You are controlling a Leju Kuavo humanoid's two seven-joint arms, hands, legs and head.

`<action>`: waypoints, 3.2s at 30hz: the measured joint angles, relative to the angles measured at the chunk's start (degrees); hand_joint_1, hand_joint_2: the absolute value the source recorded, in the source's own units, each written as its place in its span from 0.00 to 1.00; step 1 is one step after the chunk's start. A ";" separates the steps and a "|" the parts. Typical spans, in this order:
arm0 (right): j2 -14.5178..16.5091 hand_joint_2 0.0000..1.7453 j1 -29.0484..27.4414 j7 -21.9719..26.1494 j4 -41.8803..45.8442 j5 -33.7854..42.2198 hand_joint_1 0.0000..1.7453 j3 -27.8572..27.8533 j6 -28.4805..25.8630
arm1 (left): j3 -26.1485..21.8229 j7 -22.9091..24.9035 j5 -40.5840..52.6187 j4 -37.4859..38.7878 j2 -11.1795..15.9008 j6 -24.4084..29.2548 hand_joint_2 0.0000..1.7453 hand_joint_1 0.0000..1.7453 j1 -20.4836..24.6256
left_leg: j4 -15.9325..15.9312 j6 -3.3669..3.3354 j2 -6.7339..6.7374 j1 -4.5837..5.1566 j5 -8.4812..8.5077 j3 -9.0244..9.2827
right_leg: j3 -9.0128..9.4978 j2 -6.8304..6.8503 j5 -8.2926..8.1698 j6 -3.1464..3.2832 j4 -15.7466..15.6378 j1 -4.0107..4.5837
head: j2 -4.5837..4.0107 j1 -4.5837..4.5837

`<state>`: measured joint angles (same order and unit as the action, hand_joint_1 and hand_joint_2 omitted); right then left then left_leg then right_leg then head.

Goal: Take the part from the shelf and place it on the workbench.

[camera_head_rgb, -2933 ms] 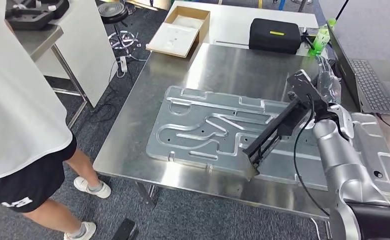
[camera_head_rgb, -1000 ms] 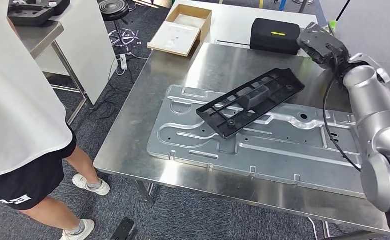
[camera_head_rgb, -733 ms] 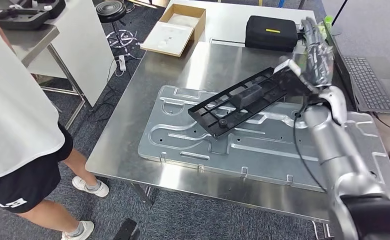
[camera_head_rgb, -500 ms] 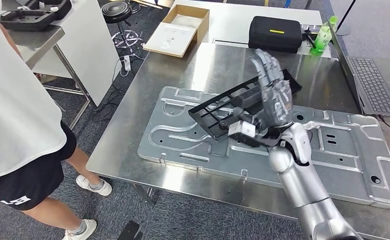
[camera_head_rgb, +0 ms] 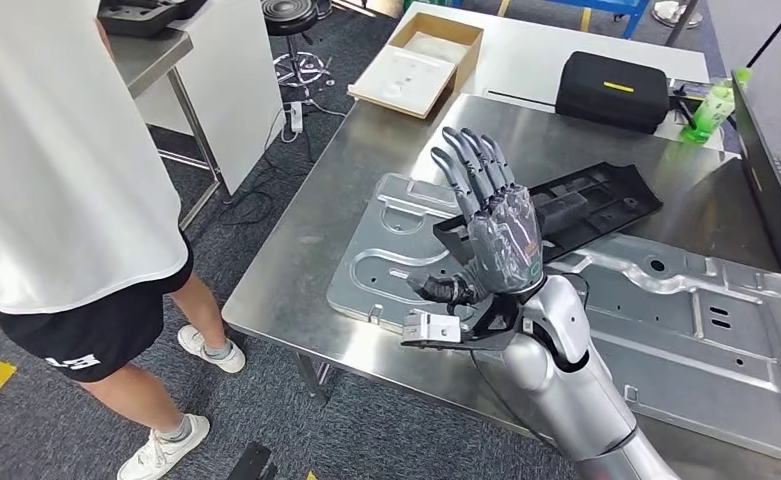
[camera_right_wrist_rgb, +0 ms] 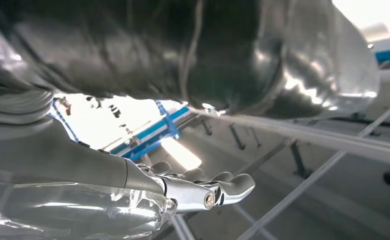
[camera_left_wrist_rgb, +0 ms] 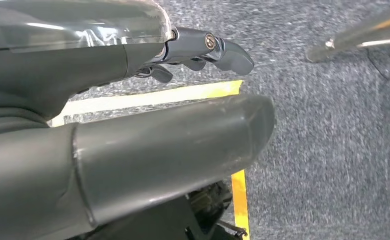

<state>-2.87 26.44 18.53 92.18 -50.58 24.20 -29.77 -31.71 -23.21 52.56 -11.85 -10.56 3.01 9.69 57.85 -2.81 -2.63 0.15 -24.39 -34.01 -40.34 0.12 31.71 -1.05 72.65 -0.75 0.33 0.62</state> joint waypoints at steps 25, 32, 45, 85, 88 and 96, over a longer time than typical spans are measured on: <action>0.56 0.00 -0.46 -0.27 0.93 0.97 0.00 1.99 -1.80 | -1.46 -0.14 -0.93 0.00 0.99 0.13 0.00 0.00 -1.22 | 0.10 1.13 3.02 -0.64 -0.27 -0.09 | 6.53 3.35 -2.28 -0.44 -11.04 -0.30 | 0.00 0.16; 0.59 0.00 -0.20 -0.07 0.49 1.12 0.00 2.08 -1.87 | -1.81 -0.60 -1.21 0.00 0.99 0.13 0.00 0.00 -0.83 | 0.61 0.52 -1.90 -0.33 -0.22 -0.29 | 2.90 -1.09 -2.43 0.25 -5.01 -0.36 | 0.00 0.15; 0.82 0.00 -0.03 0.55 -0.72 2.21 0.00 2.87 -2.20 | -2.74 -0.83 -1.91 0.00 1.34 0.49 0.00 0.00 -1.99 | 16.12 3.92 2.20 -1.01 -6.18 -8.94 | 7.45 2.26 -4.87 2.12 -14.14 -0.41 | 0.00 0.38; 0.61 0.00 -0.52 0.71 -2.17 2.29 0.00 4.35 -3.26 | -4.28 -0.92 -2.08 0.00 1.62 0.42 0.00 0.00 -3.45 | 0.15 1.29 3.80 -0.43 0.06 -0.67 | 8.59 5.17 -2.88 0.02 -13.49 0.18 | 0.00 0.41; 0.52 0.00 -0.87 0.67 -2.16 2.29 0.00 4.35 -3.67 | -4.29 -0.77 -2.00 0.00 1.78 0.47 0.00 0.00 -3.17 | -0.28 0.50 2.19 -0.63 0.40 -0.53 | 4.58 0.85 1.77 -0.43 -5.07 -0.12 | 0.00 0.38; 0.03 0.00 -1.68 0.67 -2.08 2.26 0.00 4.36 -3.92 | -4.32 -0.92 -1.99 0.00 1.78 0.27 0.00 0.00 -2.80 | 0.90 1.23 -3.41 -0.55 0.02 -1.01 | 6.30 -4.06 -4.90 0.25 -12.51 -0.37 | 0.00 0.39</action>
<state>-2.85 24.76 19.20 90.09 -48.31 28.55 -33.69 -36.03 -24.13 50.56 -11.85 -8.78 3.28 6.90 58.74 -1.58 -6.04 -0.40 -24.37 -35.02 -34.04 -3.94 26.81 -0.80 60.14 -1.12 0.33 1.01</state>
